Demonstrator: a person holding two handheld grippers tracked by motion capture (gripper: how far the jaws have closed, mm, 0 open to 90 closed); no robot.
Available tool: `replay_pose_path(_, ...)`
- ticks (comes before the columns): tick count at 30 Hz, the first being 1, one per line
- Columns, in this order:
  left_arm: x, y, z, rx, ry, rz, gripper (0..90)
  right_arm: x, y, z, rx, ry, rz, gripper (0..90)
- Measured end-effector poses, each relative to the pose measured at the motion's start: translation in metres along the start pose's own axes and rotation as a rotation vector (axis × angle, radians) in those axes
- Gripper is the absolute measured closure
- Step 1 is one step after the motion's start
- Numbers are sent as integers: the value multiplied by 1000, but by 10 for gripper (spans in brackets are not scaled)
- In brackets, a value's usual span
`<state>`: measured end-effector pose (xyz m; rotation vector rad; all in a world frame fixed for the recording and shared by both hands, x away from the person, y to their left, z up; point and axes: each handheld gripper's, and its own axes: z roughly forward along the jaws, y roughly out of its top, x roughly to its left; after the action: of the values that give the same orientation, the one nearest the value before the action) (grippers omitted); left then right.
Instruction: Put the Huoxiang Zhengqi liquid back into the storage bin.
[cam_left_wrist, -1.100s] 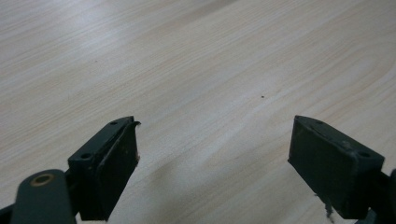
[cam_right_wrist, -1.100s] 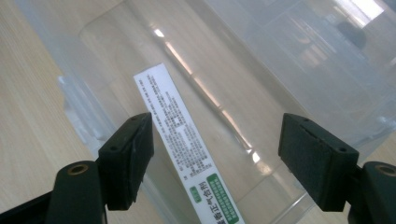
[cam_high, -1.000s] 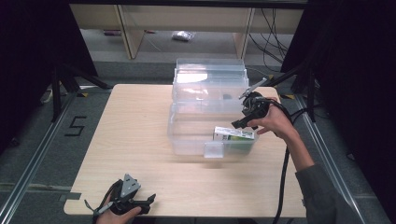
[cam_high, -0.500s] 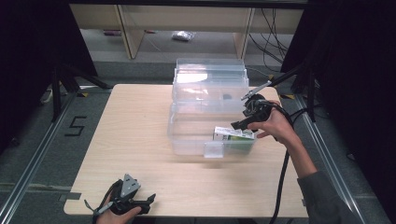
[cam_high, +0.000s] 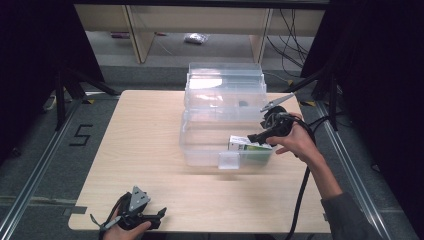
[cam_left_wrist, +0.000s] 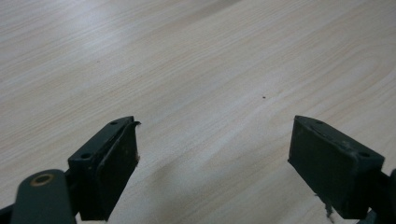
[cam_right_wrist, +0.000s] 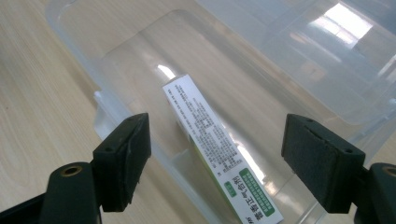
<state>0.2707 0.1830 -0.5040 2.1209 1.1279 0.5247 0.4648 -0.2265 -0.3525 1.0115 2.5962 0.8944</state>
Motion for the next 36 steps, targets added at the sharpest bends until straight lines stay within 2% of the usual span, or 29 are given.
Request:
replay_pose_path(1, 0, 0, 0, -1, 2, 3, 150, 2, -1, -1, 1, 3, 22, 249)
replay_pose_path(4, 0, 0, 0, 0, 1, 0, 150, 4, -2, -2, -19, -5, 10, 249)
replay_pose_path(5, 0, 0, 0, 0, 2, 0, 150, 6, -3, -1, -29, -3, 30, 249)
replay_pose_path(6, 0, 0, 0, 0, 2, 0, 150, 5, -4, -2, -21, -7, 7, 249)
replay_pose_path(7, 0, 0, 0, 0, 2, 2, 150, 7, -4, -4, -14, -3, 25, 250)
replay_pose_path(8, 0, 0, 0, 0, 3, -1, 150, 6, -4, -3, -25, -10, 11, 254)
replay_pose_path(11, 0, 0, 0, 0, 1, 2, 150, 9, -6, -3, -17, -9, 20, 256)
replay_pose_path(12, 0, 0, 0, -1, 1, 0, 150, 8, -7, -3, -22, -13, -5, 256)
replay_pose_path(13, 0, 0, 0, 1, 0, 2, 150, 9, -7, -2, -27, -3, 20, 256)
replay_pose_path(14, 1, 0, -1, 2, -2, 4, 150, 8, -8, -2, -27, -13, 5, 256)
replay_pose_path(16, 0, 0, 0, -1, 2, 1, 150, 10, -10, -2, -24, -1, 10, 254)
replay_pose_path(17, 0, 0, 0, -3, -2, -1, 150, 10, -10, -3, -18, -9, 19, 254)
replay_pose_path(18, 1, 0, -2, 14, -23, 16, 150, 11, -11, -3, -19, -4, 24, 254)
replay_pose_path(20, 1, 0, -2, 11, -22, 13, 150, 11, -12, -4, -28, 1, 1, 253)
replay_pose_path(21, 1, 0, -2, 11, -22, 11, 150, 12, -13, -4, -24, 4, 14, 252)
replay_pose_path(22, 1, 0, -2, 12, -22, 13, 150, 12, -15, -4, -34, -15, 8, 249)
replay_pose_path(23, 2, 0, -3, 17, -23, 19, 150, 14, -15, -6, -17, -12, 30, 249)
replay_pose_path(24, 2, 0, -3, 17, -22, 20, 150, 13, -16, -5, -30, -1, -1, 249)
replay_pose_path(25, 2, 0, -3, 18, -22, 20, 150, 14, -16, -6, -32, 5, 9, 249)
replay_pose_path(26, 2, 0, -3, 18, -22, 20, 150, 15, -17, -5, -44, -2, 3, 249)
replay_pose_path(28, 1, 0, -3, 17, -23, 18, 150, 15, -18, -6, -32, 5, -10, 249)
replay_pose_path(29, 1, 0, -3, 16, -22, 20, 150, 17, -19, -5, -45, -6, 3, 248)
replay_pose_path(30, 1, 1, -3, 16, -22, 19, 150, 17, -19, -7, -28, 5, 7, 248)
replay_pose_path(31, 1, 0, -3, 16, -22, 19, 150, 17, -20, -6, -37, 7, -9, 249)
replay_pose_path(33, 2, 0, -3, 18, -23, 21, 150, 19, -22, -8, -30, 1, 13, 248)
replay_pose_path(34, 2, 0, -3, 17, -22, 20, 150, 19, -23, -6, -47, -5, 14, 248)
replay_pose_path(36, 2, 0, -3, 17, -23, 20, 150, 20, -24, -8, -34, -3, 10, 245)
